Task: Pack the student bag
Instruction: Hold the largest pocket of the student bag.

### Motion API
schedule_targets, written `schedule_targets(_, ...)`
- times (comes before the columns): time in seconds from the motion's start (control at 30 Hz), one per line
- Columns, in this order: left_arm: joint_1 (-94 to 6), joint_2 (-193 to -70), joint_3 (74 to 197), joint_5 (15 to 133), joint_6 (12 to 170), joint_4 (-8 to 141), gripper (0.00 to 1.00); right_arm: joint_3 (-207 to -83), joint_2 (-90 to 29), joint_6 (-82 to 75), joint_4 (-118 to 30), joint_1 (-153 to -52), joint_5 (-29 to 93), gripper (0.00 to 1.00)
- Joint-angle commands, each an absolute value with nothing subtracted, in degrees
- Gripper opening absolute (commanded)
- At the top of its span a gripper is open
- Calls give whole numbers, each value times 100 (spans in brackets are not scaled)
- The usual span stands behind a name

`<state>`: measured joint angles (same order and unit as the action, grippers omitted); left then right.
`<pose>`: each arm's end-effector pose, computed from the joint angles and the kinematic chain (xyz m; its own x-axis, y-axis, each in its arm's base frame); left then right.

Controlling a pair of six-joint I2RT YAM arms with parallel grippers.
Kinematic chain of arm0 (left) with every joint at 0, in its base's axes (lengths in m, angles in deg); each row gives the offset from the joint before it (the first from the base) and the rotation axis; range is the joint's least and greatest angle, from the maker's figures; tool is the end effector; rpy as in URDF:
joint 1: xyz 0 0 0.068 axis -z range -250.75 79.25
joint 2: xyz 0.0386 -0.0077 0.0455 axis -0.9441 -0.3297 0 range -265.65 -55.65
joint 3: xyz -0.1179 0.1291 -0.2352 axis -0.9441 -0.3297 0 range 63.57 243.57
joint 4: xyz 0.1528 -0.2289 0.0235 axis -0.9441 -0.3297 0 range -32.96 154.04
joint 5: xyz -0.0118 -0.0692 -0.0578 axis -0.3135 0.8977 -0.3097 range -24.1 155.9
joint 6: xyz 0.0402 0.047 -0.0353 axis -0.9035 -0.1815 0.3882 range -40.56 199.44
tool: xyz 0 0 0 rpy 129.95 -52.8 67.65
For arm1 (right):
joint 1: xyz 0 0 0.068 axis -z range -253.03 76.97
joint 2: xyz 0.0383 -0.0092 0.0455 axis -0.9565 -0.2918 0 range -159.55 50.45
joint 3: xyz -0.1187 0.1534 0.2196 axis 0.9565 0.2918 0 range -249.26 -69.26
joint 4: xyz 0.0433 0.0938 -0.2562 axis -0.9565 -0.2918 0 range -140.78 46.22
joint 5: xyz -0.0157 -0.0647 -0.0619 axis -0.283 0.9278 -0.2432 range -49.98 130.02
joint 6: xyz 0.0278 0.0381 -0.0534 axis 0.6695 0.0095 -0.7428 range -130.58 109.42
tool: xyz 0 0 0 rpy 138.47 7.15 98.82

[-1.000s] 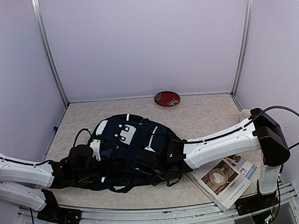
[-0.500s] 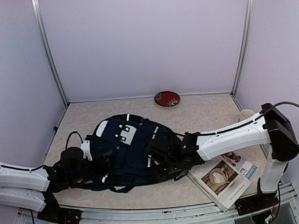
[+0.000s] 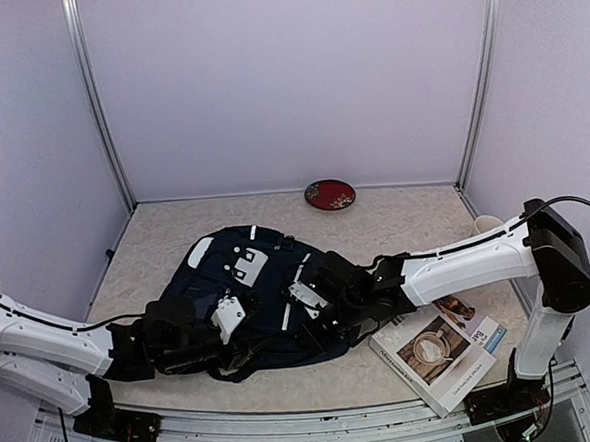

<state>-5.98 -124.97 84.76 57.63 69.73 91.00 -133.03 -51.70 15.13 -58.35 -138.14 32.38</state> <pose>0.1189 -0.2326 0.1783 -0.0103 0.4136 -0.9104 0.8520 0.4803 0.2085 0.1618 0.3672 0.1717 -0.7074 -0.5028 -0.4968 -0.6947 0.6245 0.3571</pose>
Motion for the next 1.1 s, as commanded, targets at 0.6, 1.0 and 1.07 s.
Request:
schedule_targets(0.6, -642, -14528, 9616, 5186, 5152, 8298, 54, -12645, -4398, 2167, -5641, -13727, 3516, 33)
schedule_targets(1.0, -653, -14278, 9503, 5587, 5308, 8354, 0, -11715, -3574, 1619, -4399, -14378, 4804, 27)
schedule_targets(1.07, -645, -14233, 9541, 5581, 5377, 8315, 0, -11559, -3543, 1352, -4165, -14379, 4831, 28)
